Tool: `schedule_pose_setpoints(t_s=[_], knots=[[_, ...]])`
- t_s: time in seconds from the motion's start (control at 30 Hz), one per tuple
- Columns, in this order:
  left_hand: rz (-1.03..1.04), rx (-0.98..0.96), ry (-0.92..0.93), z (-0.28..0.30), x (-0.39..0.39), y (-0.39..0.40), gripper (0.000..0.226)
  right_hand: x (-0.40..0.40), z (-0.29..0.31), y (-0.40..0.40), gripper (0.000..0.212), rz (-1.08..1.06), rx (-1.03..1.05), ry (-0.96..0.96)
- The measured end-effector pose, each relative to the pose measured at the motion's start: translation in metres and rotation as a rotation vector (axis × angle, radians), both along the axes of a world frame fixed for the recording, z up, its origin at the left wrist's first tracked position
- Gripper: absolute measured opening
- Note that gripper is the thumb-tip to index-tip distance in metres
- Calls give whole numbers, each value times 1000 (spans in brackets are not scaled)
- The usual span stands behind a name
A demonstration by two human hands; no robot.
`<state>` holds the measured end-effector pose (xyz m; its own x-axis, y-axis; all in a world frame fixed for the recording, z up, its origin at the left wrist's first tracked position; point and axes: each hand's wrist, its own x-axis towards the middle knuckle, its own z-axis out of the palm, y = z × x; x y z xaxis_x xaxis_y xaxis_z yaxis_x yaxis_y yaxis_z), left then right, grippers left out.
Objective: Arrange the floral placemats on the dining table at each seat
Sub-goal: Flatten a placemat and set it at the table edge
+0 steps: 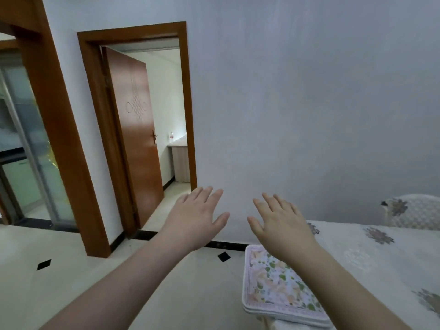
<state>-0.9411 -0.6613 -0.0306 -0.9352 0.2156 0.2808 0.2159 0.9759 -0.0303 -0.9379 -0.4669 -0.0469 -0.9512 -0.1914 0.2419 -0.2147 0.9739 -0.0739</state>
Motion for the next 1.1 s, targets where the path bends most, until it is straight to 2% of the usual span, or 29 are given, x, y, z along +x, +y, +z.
schedule_pose_setpoints(t_s=[0.4, 0.6, 0.83, 0.97, 1.0, 1.1], knots=[[-88, -63, -47, 5, -195, 53, 67, -170, -4, 44, 58, -72, -103, 9], [-159, -41, -60, -12, -259, 72, 66, -210, -16, 55, 58, -92, -87, 0], [-341, -38, -48, -34, -329, 102, 63, -247, -34, 79, 59, -251, -43, -11], [-471, -29, -54, -54, -372, 114, 65, -271, -52, 84, 85, -394, -21, -21], [-510, -30, -57, -61, -384, 117, 69, -277, -57, 84, 85, -425, -19, -14], [-637, -28, -77, -74, -418, 124, 92, -295, -66, 83, 62, -527, -16, -9]])
